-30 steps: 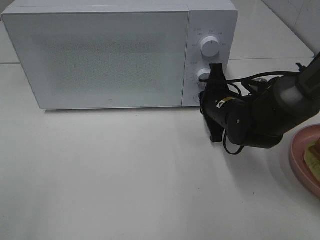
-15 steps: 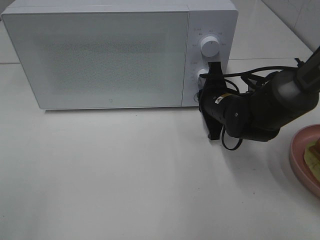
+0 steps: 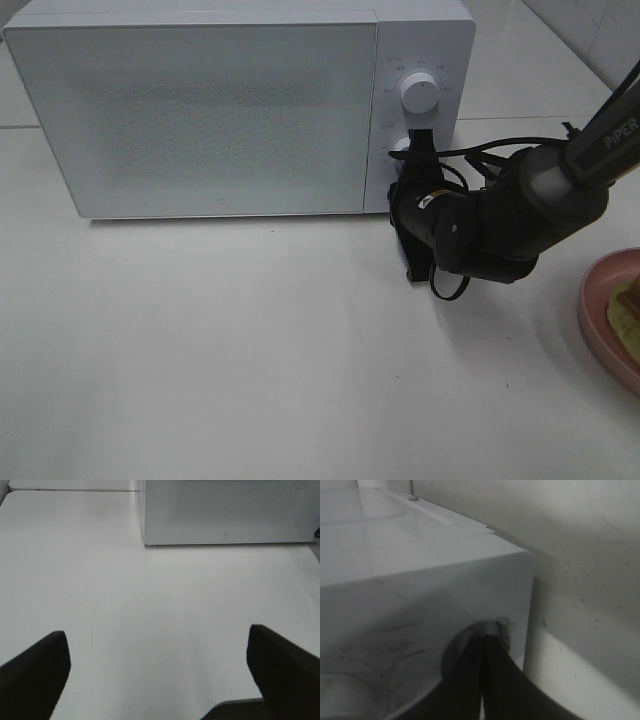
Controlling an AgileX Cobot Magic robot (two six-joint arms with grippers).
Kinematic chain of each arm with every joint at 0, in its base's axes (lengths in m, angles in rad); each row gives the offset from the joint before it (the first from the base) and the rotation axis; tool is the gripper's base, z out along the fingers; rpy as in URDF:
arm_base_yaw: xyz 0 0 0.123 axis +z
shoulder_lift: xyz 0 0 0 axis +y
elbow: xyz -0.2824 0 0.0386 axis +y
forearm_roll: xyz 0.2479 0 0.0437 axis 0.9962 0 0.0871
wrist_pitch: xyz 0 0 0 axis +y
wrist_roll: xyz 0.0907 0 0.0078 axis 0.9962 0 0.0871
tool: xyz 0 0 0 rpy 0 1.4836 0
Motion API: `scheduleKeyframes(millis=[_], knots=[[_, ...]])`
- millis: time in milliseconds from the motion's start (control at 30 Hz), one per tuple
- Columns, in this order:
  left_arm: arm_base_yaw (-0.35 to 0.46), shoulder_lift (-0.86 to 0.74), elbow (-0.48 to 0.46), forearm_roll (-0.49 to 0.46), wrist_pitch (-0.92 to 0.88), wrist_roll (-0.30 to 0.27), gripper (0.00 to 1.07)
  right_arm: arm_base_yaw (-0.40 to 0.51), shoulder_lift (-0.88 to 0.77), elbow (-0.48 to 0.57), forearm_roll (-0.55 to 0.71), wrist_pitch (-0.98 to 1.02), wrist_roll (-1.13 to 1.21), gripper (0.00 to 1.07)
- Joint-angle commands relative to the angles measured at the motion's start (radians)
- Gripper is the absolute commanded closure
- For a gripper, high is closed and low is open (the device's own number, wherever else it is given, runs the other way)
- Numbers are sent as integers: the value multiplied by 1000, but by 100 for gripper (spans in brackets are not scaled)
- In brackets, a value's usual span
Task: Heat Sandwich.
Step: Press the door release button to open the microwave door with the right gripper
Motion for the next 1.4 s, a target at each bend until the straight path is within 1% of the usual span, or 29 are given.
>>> scheduleKeyframes(millis=[33,133,267,567,767,1033,1400], knots=[[1,-22,0,-7,-3,-5,18,-14,2,-75,-11,-207,-36,107],[1,-22,0,-7,-3,-5,18,-14,16,-110,3,-256,-47,107],[1,-22,0,-7,-3,-5,18,-14,24,-136,8,-267,-55,107],[1,-22,0,-7,-3,-5,18,-14,24,-139,-1,-249,-55,107],[1,-22,0,-7,-3,-5,18,-14,19,-138,-4,-197,-54,107],[1,-22,0,-7,-3,-5,18,-11,-11,-88,9,-113,-43,107],[1,-22,0,-7,-3,-5,18,44,-45,4,39,-45,-15,107]])
